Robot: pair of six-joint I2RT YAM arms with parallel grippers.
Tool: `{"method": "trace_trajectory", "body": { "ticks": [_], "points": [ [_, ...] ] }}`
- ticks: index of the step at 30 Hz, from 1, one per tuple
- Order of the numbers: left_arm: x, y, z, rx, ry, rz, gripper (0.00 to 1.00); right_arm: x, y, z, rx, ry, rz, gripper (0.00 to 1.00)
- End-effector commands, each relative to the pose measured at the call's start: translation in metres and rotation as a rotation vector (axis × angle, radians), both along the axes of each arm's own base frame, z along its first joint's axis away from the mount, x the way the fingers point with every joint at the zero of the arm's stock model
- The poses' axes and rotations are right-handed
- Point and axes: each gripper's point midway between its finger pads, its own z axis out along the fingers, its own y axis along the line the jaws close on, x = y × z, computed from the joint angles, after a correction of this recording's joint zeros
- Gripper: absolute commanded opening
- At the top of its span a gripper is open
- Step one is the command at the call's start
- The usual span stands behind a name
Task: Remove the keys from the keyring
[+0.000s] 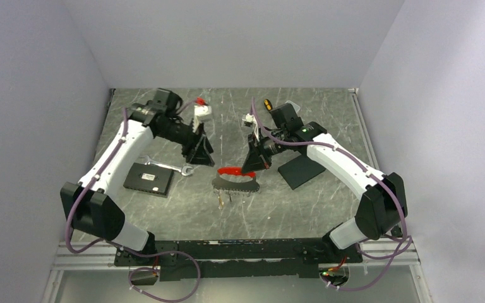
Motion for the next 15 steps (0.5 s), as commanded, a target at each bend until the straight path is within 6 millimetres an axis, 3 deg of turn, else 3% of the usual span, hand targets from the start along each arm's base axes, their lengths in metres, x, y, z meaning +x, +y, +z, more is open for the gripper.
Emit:
{"method": "trace_trajectory", "body": {
  "ticks": [1,9,12,15],
  "points": [
    [-0.001,-0.001,0.024,-0.180,0.046,-0.008,0.73,0.016,-0.001,0.056,0.124,-0.131,-0.032,0.00],
    [-0.004,-0.007,0.014,-0.252,0.140,-0.010,0.79,0.018,-0.002,0.088,0.192,-0.188,-0.040,0.00],
    [-0.010,-0.009,0.018,-0.288,0.141,-0.031,0.77,0.016,-0.002,0.095,0.208,-0.196,-0.029,0.00],
    [-0.015,-0.008,0.022,-0.301,0.122,-0.051,0.67,0.015,-0.002,0.102,0.221,-0.205,-0.026,0.00]
  ]
}}
